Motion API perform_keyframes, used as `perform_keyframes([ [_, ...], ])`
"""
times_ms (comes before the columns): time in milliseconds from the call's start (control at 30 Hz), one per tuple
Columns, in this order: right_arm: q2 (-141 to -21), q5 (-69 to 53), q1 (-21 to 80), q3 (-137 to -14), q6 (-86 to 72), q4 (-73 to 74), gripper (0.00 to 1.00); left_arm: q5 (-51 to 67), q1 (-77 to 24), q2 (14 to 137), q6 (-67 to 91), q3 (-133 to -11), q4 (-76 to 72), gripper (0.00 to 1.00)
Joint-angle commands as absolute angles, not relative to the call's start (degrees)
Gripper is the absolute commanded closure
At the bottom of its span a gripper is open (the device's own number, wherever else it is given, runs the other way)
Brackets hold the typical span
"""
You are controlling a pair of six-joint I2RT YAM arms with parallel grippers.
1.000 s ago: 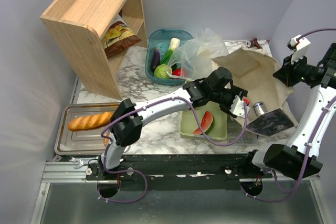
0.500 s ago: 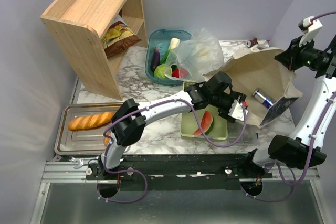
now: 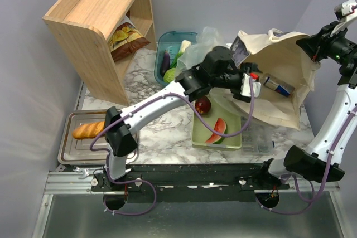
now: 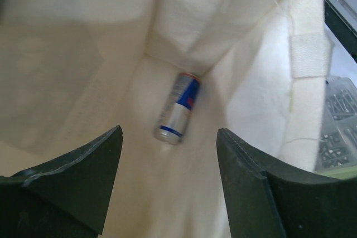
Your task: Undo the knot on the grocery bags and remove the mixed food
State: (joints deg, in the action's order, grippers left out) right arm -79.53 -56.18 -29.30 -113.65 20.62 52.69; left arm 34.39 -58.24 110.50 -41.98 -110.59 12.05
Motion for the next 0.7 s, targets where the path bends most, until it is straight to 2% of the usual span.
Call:
perform_keyframes([
  [0,-75.00,-62.38,-28.97,-112.74,15.51,40.16,0.99,37.67,-57.09,103.82,-43.29,-119.01,22.42,0.28],
  [100,-74.37,-62.83,-28.94,-112.07,9.15,34.64,0.99,34.56,-58.23,104.59,-54.12,-124.21,33.86,0.28],
  [267,-73.48,-63.16,-28.92,-112.46,3.05,30.31,0.99,26.23,-60.35,105.38,-62.86,-124.19,38.65,0.30],
  [533,-70.12,-65.09,-28.93,-110.54,-1.88,30.99,0.99,24.71,-62.06,102.64,-66.31,-125.06,40.17,0.34],
  [667,-68.43,-64.28,-28.92,-109.60,-1.01,31.71,0.99,29.26,-63.34,98.63,-66.98,-125.13,45.81,0.35],
])
